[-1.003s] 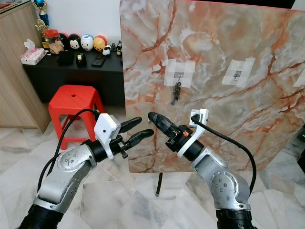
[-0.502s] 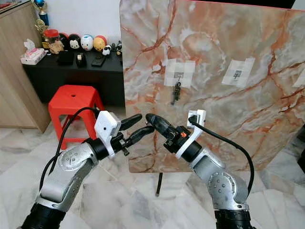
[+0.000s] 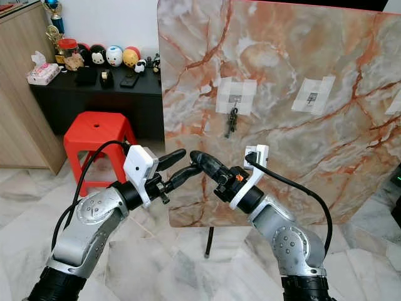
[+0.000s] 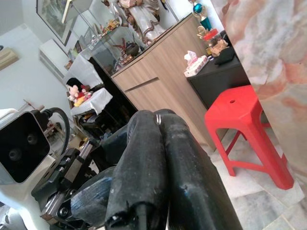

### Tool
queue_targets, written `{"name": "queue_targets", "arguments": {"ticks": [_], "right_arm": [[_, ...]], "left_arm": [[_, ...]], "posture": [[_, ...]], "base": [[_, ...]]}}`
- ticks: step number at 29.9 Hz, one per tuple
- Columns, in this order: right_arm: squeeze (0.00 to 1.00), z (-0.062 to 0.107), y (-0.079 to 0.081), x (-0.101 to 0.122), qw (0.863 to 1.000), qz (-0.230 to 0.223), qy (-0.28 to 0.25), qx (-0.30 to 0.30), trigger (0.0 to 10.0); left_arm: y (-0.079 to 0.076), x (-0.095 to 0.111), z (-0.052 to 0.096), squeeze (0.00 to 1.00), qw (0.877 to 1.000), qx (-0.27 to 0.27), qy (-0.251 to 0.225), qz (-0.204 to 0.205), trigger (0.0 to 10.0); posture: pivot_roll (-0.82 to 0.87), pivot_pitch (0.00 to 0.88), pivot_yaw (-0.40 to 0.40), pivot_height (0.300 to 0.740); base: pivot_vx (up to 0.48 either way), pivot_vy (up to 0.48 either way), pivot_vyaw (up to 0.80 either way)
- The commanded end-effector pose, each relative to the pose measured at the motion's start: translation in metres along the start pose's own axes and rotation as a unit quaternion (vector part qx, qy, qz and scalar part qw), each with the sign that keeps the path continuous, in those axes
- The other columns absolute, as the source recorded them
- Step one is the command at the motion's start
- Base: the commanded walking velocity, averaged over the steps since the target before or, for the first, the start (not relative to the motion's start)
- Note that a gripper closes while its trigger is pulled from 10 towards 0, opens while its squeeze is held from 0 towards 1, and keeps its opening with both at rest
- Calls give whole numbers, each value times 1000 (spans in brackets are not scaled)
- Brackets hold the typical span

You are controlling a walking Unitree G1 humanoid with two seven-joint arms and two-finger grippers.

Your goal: Hang keys on a hook

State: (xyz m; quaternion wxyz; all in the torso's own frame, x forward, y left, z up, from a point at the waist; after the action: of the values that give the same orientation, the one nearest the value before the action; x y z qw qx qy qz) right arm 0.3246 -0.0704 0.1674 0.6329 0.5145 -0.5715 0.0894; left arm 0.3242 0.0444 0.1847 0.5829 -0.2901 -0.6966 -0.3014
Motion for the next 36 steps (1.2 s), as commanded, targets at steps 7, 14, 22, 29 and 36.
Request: {"name": "queue_targets", "arguments": {"ticks": [7, 14, 22, 29, 36], "right_arm": [[0, 2, -2, -3, 1000, -2, 2, -3, 10000], [0, 2, -3, -4, 1000, -2, 3, -8, 10000], [0, 1, -3, -7, 1000, -7, 4, -8, 10000], [0, 1, -6, -7, 1000, -5, 4, -13, 10000], [0, 2, -9, -6, 1000, -3, 4, -19, 10000]], "left_arm": [[2, 5, -2, 0, 1000, 1, -7, -1, 3961], [3, 6, -2, 0, 1000, 3, -9, -2, 0], [3, 7, -1, 0, 1000, 2, -11, -2, 0], [-3, 7, -1, 0, 1000, -13, -11, -1, 0], [-5, 7, 0, 0, 1000, -19, -10, 0, 0]], "posture": [[-29, 0, -102, 740], [-27, 0, -101, 740], [-21, 0, -103, 740], [-21, 0, -103, 740], [-18, 0, -104, 740]], "base": [[0, 0, 0], [0, 0, 0], [0, 0, 0], [0, 0, 0], [0, 0, 0]]}}
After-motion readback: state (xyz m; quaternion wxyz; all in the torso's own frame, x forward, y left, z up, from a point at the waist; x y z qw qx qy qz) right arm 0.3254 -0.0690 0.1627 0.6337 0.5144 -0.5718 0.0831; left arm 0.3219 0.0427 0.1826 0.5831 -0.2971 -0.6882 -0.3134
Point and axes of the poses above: a point about 5 cm out from each wrist's last joint towards the gripper, its own z axis pointing back from the gripper into the wrist, its own x axis along the axis of the wrist's last joint, y = z × x, the point moved 6 cm from there along -z, pointing out of the wrist towards the gripper, and after that the axes turned 5 degrees about z, right-handed, at the moved point
